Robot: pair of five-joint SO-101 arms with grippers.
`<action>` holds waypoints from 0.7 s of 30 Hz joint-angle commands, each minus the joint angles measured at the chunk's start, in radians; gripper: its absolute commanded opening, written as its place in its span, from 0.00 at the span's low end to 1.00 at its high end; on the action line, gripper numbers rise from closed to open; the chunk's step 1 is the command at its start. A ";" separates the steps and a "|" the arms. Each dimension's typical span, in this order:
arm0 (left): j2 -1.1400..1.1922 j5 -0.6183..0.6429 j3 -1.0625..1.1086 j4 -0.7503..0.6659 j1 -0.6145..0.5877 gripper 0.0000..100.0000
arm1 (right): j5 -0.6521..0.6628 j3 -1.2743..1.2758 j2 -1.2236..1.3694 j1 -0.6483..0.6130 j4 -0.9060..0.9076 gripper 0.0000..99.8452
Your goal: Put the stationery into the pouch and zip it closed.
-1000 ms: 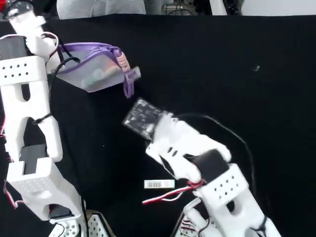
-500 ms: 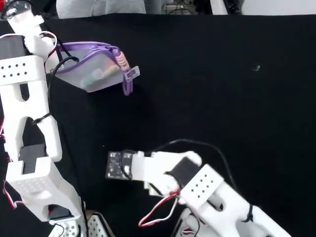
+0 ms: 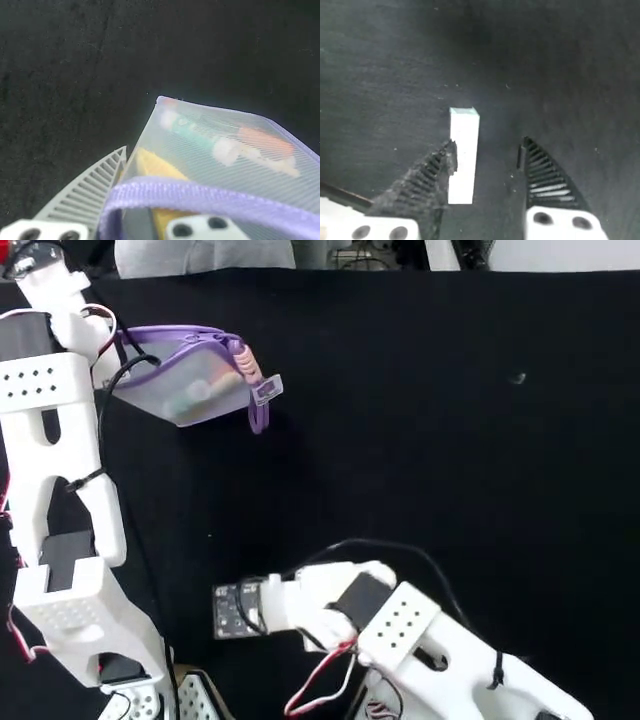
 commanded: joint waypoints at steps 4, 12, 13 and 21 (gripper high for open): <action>0.052 -0.015 -0.008 -0.023 -0.010 0.03 | -0.044 0.048 0.012 -0.032 -0.084 0.20; 0.052 -0.015 -0.007 -0.023 -0.008 0.03 | -0.104 -0.041 0.225 -0.032 -0.106 0.20; 0.052 -0.015 -0.007 -0.021 -0.008 0.03 | -0.106 -0.071 0.282 -0.032 -0.104 0.20; 0.051 -0.015 -0.002 -0.020 -0.010 0.03 | -0.152 -0.294 0.624 -0.028 -0.023 0.19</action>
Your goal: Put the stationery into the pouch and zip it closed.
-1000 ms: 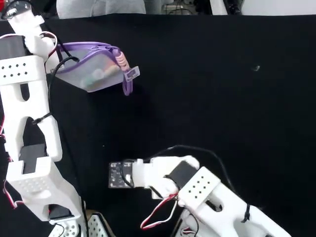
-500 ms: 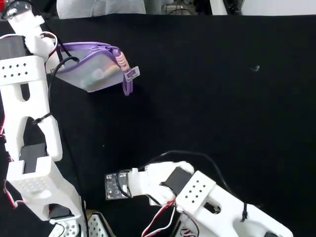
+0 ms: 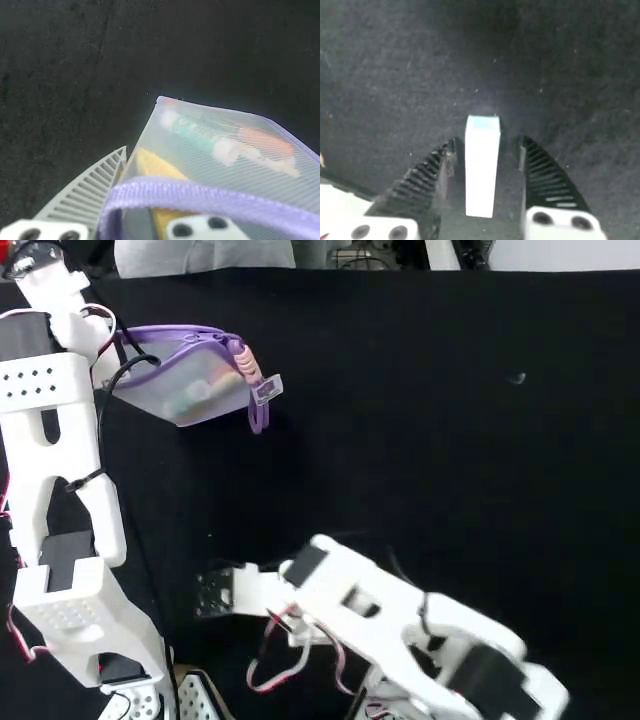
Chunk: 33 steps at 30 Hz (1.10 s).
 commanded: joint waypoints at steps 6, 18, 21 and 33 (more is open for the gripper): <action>0.051 -0.015 -0.002 -0.020 -0.012 0.03 | -0.028 -0.076 0.050 -0.015 0.005 0.10; 0.046 -0.015 -0.004 -0.020 -0.010 0.03 | -0.038 -0.110 0.048 -0.015 0.008 0.01; 0.043 -0.015 -0.004 -0.020 -0.010 0.03 | -0.041 -0.162 0.030 -0.006 0.014 0.01; 0.041 -0.015 -0.008 0.015 0.008 0.03 | -0.117 -0.427 -0.343 0.281 0.009 0.01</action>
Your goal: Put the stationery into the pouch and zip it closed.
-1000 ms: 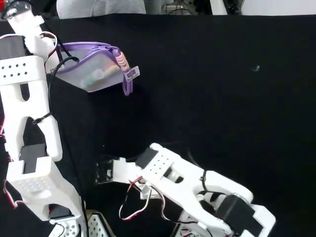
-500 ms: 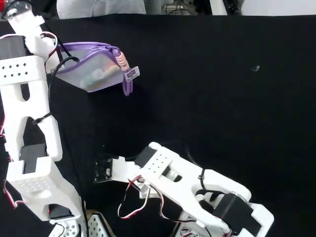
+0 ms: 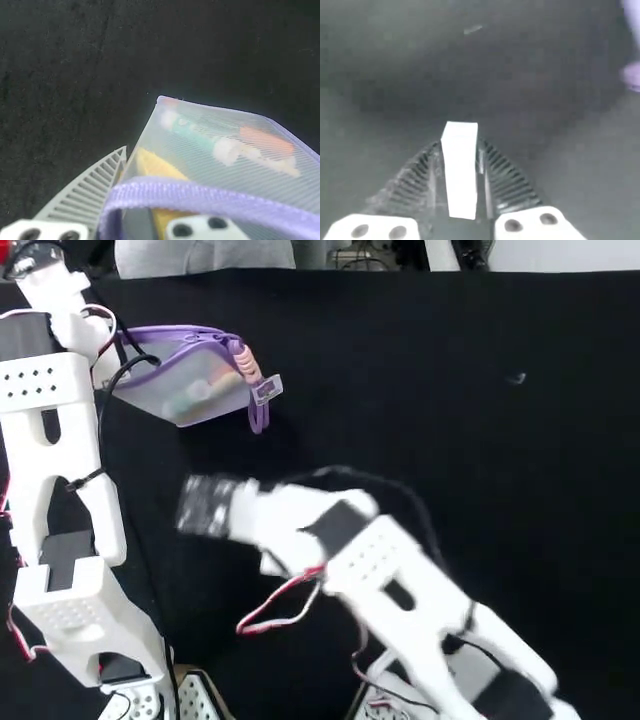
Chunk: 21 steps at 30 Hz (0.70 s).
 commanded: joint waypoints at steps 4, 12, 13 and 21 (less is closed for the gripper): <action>0.041 -0.015 -0.012 0.031 0.058 0.03 | -0.206 -0.119 -0.179 0.192 -0.127 0.01; 0.041 -0.015 -0.082 0.117 0.117 0.03 | -0.404 -0.074 -0.278 0.210 -0.344 0.01; 0.041 -0.015 -0.082 0.117 0.122 0.03 | -0.430 -0.058 -0.295 0.216 -0.377 0.01; 0.002 0.020 -0.070 0.118 0.208 0.03 | -0.488 0.113 -0.493 0.235 -0.666 0.01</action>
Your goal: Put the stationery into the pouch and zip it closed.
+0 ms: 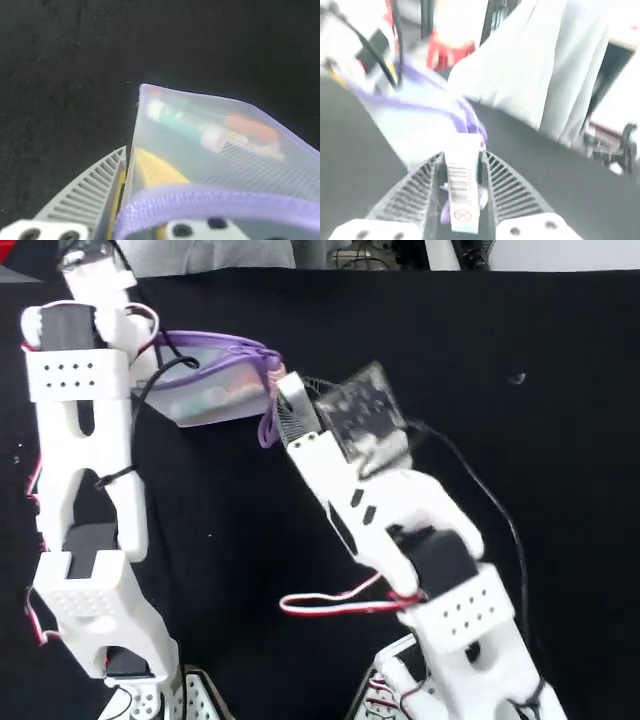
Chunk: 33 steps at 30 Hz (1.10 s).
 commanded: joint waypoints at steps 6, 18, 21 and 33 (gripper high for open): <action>-0.107 0.017 0.050 0.018 0.119 0.03 | -0.017 0.229 -0.209 -0.008 -0.404 0.01; -0.152 0.014 0.062 0.015 0.214 0.03 | -0.160 0.340 -0.262 -0.009 -0.735 0.01; -0.153 0.015 0.062 0.014 0.223 0.03 | -0.226 0.343 -0.251 -0.009 -0.770 0.01; -0.155 0.015 0.061 -0.008 0.220 0.03 | -0.356 0.403 0.076 -0.011 -1.020 0.01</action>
